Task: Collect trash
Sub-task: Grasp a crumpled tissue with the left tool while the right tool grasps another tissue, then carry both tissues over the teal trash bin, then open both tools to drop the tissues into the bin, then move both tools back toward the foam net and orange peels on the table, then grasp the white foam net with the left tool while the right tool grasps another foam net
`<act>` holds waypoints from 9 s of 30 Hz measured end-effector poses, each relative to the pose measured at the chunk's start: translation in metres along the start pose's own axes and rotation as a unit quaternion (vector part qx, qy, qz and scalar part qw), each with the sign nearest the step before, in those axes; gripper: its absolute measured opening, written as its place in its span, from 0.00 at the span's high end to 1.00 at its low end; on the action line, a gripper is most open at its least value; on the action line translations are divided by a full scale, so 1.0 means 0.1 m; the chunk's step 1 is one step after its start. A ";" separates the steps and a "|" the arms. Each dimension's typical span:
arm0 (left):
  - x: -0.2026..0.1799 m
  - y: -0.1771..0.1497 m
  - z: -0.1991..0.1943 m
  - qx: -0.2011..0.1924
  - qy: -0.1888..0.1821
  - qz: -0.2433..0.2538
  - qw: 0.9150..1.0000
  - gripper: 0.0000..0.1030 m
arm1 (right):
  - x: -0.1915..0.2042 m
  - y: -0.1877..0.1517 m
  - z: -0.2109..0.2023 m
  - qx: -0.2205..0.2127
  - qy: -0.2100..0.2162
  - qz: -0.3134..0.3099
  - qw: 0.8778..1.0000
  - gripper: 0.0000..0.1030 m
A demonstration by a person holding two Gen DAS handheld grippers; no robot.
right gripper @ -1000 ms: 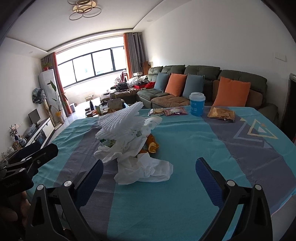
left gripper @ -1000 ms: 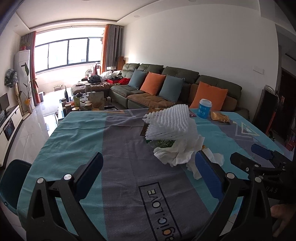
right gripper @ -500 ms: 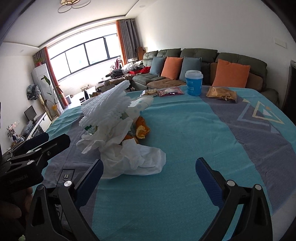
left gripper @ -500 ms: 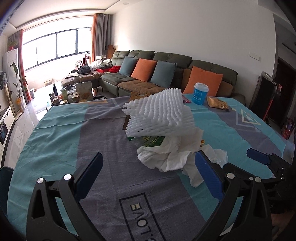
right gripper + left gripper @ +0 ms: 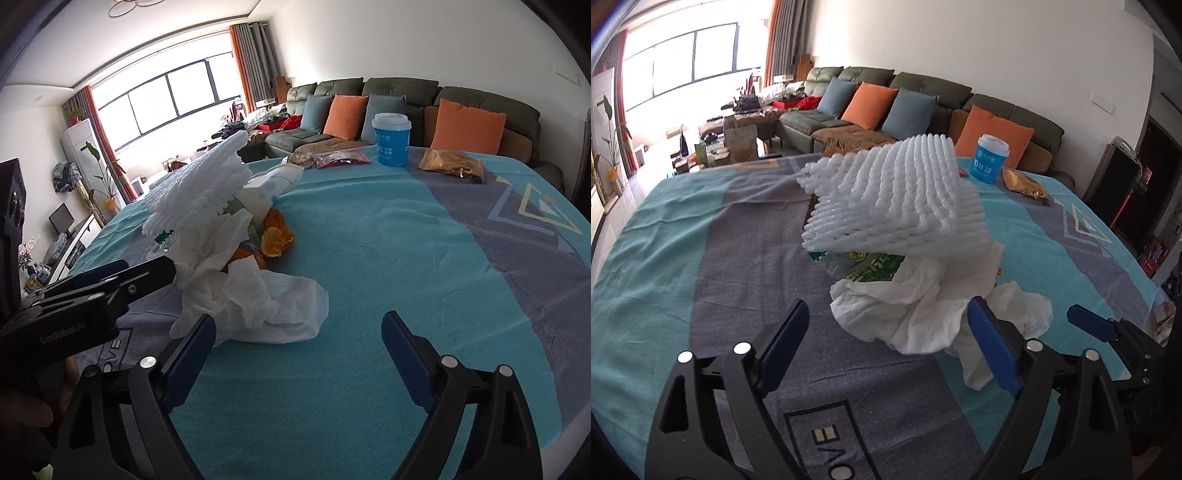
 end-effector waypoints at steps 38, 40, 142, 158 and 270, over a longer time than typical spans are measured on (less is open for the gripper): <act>-0.18 -0.01 -0.61 -0.066 -0.061 0.033 0.995 0.97 | 0.34 0.08 -0.28 -0.018 0.060 -0.026 0.998 0.99; -0.15 -0.01 -0.71 -0.072 -0.065 0.031 0.995 0.97 | 0.35 0.12 -0.33 -0.026 0.058 -0.029 0.998 0.99; 4.92 -1.49 -1.84 -0.053 0.354 -0.255 0.898 0.97 | 5.31 -0.19 1.57 0.196 0.378 -0.282 0.859 0.88; 4.93 -1.78 -1.29 -0.002 0.361 -0.261 0.895 0.34 | 5.27 -0.58 1.99 0.253 0.339 -0.274 0.864 0.55; -0.14 0.85 0.15 -0.123 0.059 0.093 0.986 0.29 | 0.11 0.51 -0.38 -0.084 0.059 0.002 0.995 0.07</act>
Point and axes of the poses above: each gripper's, at about its wrist camera, not at the fingertips, and z roughly the way its jaws point, x to its left, y to its top, the point moved 10 cm from there along z, roughly the way its jaws point, and after that the axes turned 14 degrees about y, right-handed, at the moved point
